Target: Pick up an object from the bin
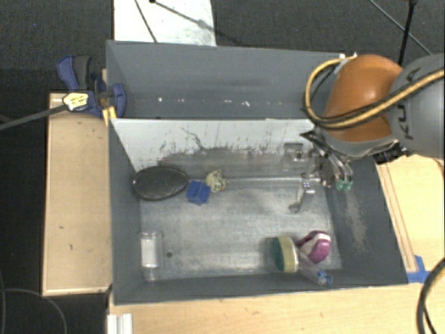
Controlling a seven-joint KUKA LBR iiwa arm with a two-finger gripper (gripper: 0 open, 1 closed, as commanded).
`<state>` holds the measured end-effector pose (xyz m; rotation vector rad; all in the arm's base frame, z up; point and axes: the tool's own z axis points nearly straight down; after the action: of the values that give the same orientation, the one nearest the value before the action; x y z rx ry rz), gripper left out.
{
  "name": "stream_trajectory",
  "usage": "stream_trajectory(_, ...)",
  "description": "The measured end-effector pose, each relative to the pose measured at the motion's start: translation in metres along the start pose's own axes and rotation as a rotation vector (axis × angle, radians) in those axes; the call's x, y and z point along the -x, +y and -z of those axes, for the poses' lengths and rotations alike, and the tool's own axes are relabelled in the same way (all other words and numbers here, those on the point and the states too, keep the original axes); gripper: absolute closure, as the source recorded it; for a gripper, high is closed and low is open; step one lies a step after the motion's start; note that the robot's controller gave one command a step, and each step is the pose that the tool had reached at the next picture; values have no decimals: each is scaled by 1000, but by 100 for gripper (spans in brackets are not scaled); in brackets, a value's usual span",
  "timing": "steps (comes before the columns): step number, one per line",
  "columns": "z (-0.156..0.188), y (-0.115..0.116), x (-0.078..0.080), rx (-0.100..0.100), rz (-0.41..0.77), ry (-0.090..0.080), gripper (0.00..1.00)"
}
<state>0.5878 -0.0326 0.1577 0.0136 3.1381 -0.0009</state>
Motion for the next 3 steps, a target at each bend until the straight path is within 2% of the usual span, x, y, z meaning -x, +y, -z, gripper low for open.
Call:
stream_trajectory(1,-84,-30,-59,2,312,7,0)
stream_trajectory(2,-87,4,-99,2,341,-1,0)
stream_trajectory(3,-85,-62,-104,0,136,-6,0)
